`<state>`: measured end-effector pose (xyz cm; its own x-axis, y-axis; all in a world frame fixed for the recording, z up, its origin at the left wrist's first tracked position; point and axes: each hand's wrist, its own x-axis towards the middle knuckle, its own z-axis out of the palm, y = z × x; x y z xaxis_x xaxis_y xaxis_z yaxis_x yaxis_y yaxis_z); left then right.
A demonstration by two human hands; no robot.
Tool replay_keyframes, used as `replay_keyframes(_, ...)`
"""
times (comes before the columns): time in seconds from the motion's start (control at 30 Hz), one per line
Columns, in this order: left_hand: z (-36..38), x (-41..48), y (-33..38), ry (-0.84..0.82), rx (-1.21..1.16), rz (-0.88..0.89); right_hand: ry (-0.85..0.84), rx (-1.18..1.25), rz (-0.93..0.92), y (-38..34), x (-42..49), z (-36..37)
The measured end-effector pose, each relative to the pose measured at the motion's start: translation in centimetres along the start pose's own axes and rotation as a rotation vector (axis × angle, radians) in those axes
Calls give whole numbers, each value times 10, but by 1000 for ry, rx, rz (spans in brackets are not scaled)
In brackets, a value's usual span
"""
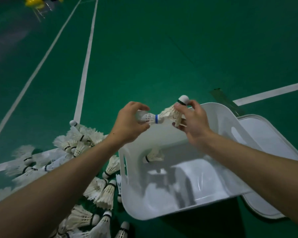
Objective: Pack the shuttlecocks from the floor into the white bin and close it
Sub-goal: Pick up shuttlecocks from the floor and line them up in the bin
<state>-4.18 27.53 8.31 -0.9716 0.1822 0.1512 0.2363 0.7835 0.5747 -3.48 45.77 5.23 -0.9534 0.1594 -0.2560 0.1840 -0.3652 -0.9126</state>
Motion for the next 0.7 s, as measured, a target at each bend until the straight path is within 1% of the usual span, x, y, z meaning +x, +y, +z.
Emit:
replay_keyframes(0.13,-3,0,-6,-35,89,78,-197,-335,-179,-10,2,-25)
replay_keyframes(0.23,-7,0,-10,-39,54,118,-234,-556,-302,-15,8,-36)
replay_keyframes(0.27,-8,1,-12,-20,51,130,-246,-681,-346,-14,11,-38)
replay_keyframes(0.33,-10,3,-17,25,44,151,-306,-1012,-407,-6,16,-38)
replay_keyframes(0.4,-9,4,-20,29,20,158,-434,-1349,-390,8,16,-34)
replay_keyframes(0.47,-4,1,-21,3,-11,160,-546,-1598,-332,27,18,-29)
replay_keyframes(0.53,1,-3,-22,-18,-20,173,-564,-1699,-259,46,20,-25)
replay_keyframes(0.6,4,-6,-24,-14,-22,196,-555,-1723,-203,61,22,-24)
replay_keyframes(0.7,6,-3,-30,9,-35,209,-550,-1777,-190,73,27,-18)
